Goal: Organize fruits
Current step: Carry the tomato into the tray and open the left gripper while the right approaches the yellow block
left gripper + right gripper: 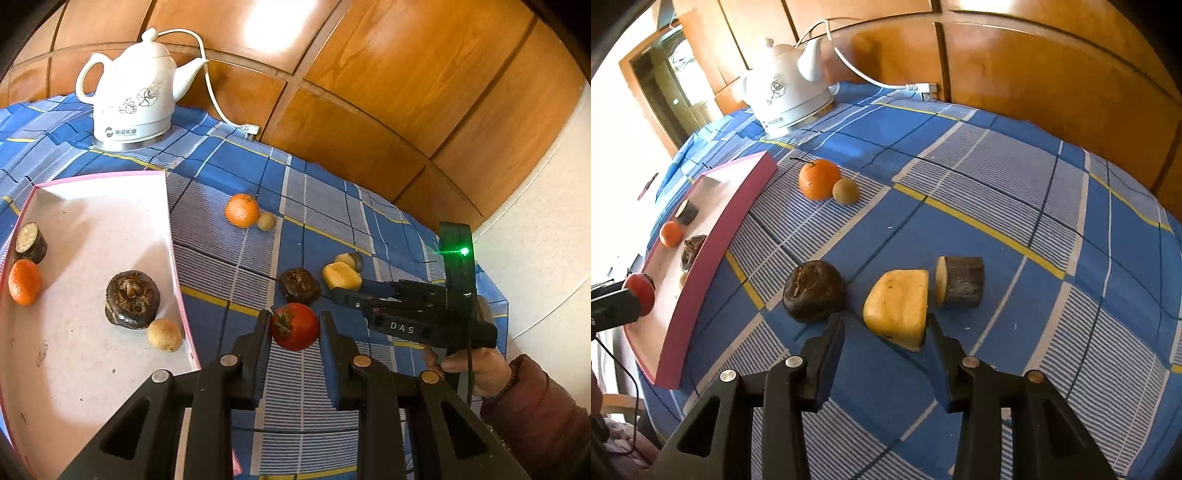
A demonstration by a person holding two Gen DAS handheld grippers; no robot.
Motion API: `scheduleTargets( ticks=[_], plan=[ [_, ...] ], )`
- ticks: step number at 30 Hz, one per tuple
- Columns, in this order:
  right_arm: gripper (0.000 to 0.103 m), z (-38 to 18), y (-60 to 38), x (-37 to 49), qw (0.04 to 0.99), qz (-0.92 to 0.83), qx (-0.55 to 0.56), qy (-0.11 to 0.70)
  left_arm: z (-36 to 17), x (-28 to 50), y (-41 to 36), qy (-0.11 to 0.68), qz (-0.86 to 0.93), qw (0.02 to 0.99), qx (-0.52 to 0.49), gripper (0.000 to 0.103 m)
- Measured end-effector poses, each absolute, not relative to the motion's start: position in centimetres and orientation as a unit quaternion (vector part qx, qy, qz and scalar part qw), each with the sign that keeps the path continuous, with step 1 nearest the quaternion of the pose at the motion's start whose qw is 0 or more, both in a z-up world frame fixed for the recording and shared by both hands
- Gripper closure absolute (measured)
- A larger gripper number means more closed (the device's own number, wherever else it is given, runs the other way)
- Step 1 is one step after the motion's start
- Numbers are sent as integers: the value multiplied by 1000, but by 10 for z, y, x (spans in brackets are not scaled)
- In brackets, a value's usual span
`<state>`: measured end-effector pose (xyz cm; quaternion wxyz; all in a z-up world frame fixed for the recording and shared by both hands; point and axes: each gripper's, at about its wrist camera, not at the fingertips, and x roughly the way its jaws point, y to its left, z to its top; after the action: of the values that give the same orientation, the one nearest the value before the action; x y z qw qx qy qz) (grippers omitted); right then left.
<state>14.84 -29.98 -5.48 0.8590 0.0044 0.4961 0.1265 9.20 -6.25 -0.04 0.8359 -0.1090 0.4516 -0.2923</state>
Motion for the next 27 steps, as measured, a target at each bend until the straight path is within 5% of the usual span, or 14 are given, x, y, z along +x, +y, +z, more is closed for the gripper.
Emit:
scheduleTargets(
  ticks=[5,7,27],
  plan=[
    [61,-65,-296,155,866,102,-19,489,-4,91,-58,454,-286,837,-107,78],
    [70,-66,-296,155,867,95,-30,488,-4,89,-55,451,-281,841,-104,78],
    [70,-49,-289,151,854,92,-49,509,-24,167,43,459,-114,874,-110,78]
  ],
)
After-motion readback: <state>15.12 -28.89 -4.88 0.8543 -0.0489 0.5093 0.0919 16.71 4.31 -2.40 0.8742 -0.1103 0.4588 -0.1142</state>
